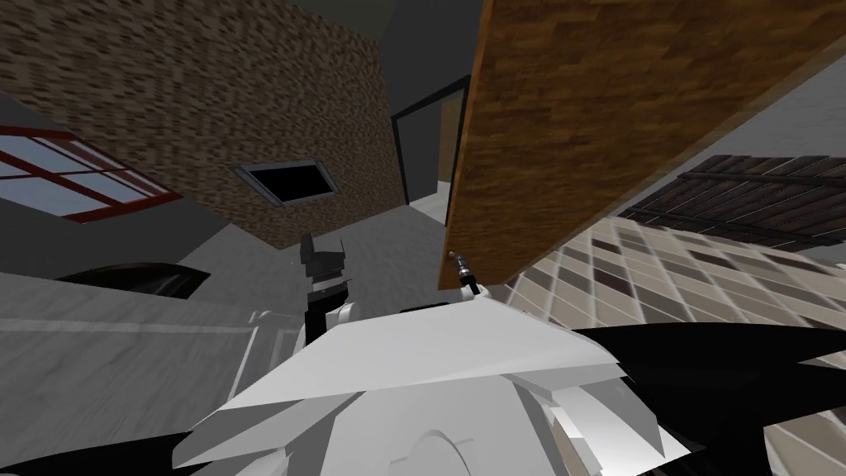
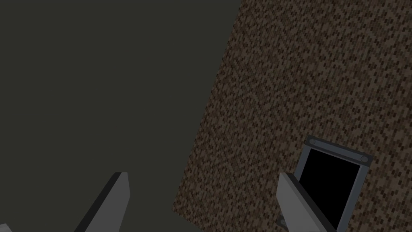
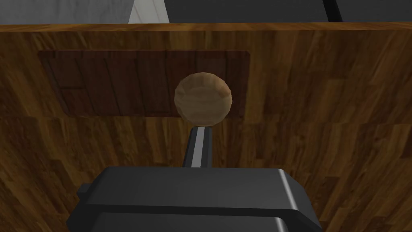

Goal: Push the door open

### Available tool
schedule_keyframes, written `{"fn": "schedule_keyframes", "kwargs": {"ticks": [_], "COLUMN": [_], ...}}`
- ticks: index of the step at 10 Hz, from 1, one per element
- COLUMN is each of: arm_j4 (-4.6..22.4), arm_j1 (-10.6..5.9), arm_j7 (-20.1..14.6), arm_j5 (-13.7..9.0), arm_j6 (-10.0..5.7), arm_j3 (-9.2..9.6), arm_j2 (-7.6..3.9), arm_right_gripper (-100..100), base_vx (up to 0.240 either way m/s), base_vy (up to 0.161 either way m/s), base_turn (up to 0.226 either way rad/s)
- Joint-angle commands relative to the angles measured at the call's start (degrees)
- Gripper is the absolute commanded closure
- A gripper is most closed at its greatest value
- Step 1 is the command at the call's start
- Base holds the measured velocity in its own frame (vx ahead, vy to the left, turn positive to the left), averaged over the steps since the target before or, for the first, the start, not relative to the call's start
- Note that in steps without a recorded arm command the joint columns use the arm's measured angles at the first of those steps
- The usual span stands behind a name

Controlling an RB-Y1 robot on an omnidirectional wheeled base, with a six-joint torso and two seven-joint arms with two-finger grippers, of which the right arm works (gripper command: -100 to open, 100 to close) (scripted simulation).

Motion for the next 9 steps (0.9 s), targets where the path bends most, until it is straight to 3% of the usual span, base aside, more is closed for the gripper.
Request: {"fn": "schedule_keyframes", "kwargs": {"ticks": [1, 4, 5, 6, 7, 9], "arm_j4": [0.2, -0.2, -0.2, -0.4, -0.2, -0.1], "arm_j1": [-0.15, -0.26, -0.26, -0.32, -0.33, -0.13], "arm_j7": [0.3, 1.4, 1.4, 1.9, 1.7, 2.0], "arm_j5": [0.0, -0.1, -0.1, -0.1, -0.1, -0.2], "arm_j6": [-0.10, 0.48, 0.48, 0.77, 0.60, 0.11], "arm_j3": [0.04, 0.01, 0.01, -0.01, -0.03, -0.35], "arm_j2": [0.28, 1.74, 1.74, 2.70, 2.28, 1.96], "arm_right_gripper": [-100, -100, -100, -100, -100, -100], "base_vx": [-0.209, -0.250, -0.186, -0.197, -0.104, 0.172], "base_vy": [0.025, 0.033, 0.029, 0.048, 0.029, 0.003], "base_turn": [-0.015, -0.028, -0.022, -0.035, -0.013, 0.027]}}
